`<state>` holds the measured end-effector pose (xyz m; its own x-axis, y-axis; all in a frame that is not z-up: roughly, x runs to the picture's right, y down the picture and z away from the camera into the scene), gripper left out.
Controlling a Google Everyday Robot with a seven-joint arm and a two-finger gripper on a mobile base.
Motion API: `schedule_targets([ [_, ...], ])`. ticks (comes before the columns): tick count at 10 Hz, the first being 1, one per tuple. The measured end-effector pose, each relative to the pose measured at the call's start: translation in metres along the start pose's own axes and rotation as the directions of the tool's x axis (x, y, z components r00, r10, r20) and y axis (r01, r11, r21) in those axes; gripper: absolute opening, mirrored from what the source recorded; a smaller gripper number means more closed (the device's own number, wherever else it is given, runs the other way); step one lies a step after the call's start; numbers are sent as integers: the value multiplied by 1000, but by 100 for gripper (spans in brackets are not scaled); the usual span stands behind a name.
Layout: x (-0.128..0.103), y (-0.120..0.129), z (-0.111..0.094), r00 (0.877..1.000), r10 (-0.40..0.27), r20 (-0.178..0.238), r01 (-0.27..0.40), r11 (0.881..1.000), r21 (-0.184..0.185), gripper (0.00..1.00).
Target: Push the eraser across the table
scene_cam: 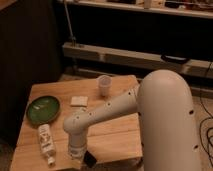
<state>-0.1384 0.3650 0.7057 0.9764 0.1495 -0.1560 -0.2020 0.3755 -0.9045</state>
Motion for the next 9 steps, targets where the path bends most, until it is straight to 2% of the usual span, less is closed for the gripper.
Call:
schedule_targets([
  [3,9,-21,-1,998,62,-4,-62,998,-9,2],
  [5,13,-30,-3,994,110,8,-110,994,-12,2],
  [9,27,-50,-13,975,203,94,-204,979,4,2],
])
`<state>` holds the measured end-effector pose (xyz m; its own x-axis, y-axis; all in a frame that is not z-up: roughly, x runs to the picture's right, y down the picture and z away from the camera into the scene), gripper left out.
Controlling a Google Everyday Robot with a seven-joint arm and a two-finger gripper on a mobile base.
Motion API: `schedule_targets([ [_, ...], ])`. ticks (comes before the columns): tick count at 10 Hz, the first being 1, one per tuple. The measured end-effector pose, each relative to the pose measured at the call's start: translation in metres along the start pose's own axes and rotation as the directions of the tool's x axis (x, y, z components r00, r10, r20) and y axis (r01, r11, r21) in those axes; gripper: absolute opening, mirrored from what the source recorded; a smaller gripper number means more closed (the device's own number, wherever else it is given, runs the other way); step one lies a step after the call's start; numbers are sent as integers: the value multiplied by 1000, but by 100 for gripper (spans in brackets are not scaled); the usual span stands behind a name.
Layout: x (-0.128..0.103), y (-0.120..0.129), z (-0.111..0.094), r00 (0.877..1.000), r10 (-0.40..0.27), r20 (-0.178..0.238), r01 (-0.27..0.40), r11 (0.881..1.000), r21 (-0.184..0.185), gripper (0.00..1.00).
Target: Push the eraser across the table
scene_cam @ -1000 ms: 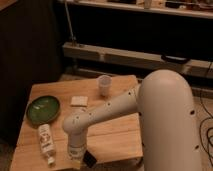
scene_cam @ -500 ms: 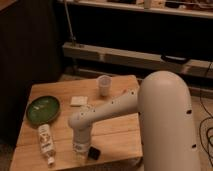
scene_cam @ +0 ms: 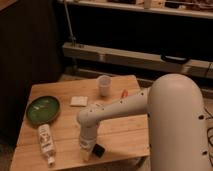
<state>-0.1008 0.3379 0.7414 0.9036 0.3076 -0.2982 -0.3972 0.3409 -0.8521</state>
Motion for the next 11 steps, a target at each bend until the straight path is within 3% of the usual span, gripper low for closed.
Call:
schedule_targets([
  [4,7,-5,-21,996,7,90,-11,999,49,2],
  [7,8,-11,-31,993,-34,117,27,998,57,2],
  [9,7,-16,-28,993,-45,112,39,998,54,2],
  [11,5,-18,-31,992,-54,111,45,996,82,2],
])
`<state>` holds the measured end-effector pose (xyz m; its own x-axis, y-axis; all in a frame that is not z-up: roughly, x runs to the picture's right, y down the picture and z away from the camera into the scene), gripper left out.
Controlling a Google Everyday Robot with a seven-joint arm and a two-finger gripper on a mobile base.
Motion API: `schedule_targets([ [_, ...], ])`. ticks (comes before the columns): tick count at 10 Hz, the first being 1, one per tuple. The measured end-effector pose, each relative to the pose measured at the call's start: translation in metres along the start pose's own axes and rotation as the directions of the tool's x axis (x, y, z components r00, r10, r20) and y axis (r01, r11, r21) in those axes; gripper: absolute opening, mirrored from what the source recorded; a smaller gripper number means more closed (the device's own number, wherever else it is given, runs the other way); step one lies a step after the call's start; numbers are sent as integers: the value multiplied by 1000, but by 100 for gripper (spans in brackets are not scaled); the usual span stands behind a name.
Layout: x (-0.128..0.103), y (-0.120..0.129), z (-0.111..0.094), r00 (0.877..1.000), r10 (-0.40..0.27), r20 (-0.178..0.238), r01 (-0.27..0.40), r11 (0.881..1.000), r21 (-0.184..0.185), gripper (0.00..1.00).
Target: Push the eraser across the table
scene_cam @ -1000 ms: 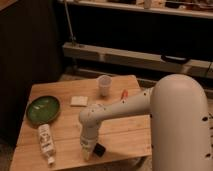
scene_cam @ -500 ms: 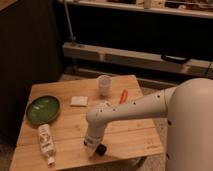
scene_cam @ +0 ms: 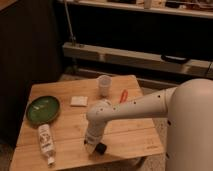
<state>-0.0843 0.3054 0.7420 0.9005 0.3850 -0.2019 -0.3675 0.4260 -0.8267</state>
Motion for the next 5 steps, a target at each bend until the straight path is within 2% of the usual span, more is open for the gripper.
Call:
schedule_targets([
  [1,-1,0,0,1000,0,-6,0,1000,7,2],
  [3,0,0,-3,1000,16,-15,-16,998,56,2],
  [5,-3,0,-4,1000,19,-19,-18,997,72,2],
])
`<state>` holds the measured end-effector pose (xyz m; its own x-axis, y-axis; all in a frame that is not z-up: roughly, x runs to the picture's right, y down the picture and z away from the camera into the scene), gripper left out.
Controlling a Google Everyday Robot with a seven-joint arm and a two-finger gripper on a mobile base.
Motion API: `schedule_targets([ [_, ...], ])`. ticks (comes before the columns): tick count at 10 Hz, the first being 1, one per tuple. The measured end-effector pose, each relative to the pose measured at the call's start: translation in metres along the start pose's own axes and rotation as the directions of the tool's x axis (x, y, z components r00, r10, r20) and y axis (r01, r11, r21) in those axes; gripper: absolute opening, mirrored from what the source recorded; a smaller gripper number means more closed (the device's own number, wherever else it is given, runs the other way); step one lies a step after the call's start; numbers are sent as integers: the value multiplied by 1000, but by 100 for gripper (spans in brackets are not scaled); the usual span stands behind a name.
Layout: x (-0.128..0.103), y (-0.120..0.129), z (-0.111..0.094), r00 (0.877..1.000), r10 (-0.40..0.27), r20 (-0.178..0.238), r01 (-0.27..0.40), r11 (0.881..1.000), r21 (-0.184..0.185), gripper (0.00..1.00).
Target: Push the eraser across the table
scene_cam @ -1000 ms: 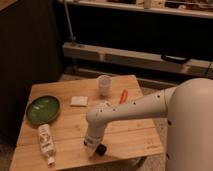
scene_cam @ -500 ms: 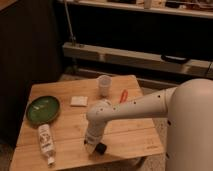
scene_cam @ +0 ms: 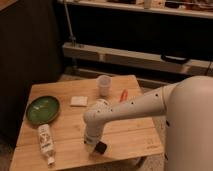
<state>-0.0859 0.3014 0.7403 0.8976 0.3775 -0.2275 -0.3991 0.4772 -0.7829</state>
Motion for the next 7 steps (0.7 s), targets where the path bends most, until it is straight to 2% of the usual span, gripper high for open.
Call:
schedule_targets([
  [7,-13,9,4,998,-51,-37,51,999,2,4],
])
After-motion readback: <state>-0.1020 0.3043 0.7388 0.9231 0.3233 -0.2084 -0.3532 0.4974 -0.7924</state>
